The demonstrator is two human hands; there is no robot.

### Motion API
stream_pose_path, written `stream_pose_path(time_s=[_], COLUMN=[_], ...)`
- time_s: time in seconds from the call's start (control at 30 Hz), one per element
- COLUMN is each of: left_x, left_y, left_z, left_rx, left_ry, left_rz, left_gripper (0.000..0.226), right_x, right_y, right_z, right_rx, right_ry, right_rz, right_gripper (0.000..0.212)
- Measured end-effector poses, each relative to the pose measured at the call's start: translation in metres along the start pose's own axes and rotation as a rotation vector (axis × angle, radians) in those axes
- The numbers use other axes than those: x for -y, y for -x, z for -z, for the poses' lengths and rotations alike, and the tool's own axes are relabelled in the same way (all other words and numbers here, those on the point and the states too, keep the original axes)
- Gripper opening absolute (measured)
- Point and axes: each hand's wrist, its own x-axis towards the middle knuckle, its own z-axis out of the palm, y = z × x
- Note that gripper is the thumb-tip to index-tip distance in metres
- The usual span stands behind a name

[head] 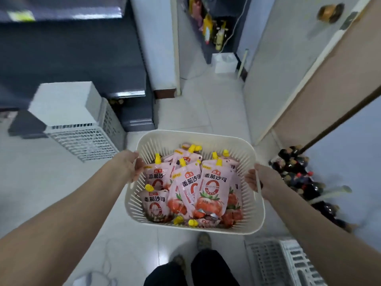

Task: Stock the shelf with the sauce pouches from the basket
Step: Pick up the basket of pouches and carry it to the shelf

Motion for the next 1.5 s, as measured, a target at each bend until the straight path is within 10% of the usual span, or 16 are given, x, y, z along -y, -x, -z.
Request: stream_pose_path(time_s=[0.4, 1.13, 1.5], left_x=[-0.037, -0.248, -0.408], left_y=[-0.036, -0.166, -0.252], left_z=[0.176, 0.408, 0.491], left_rx=[-0.270, -0.399, -0.316], left_ry=[0.568, 0.860, 0.614], left_rz=[0.128, 0.140, 0.072], left_gripper=[0.036, 0.036, 0.035], right_x=[0.087, 0.167, 0.195], right_y=[0.007, 0.059, 0.050], right_z=[-0.278, -0.669, -0.795], right_rx=[0.387, 0.458, 0.317], right_ry=[0.310, 0.488, 0.350], right_rz=[0.177, 0.314, 0.203], right_gripper=[0.030, 0.032, 0.030])
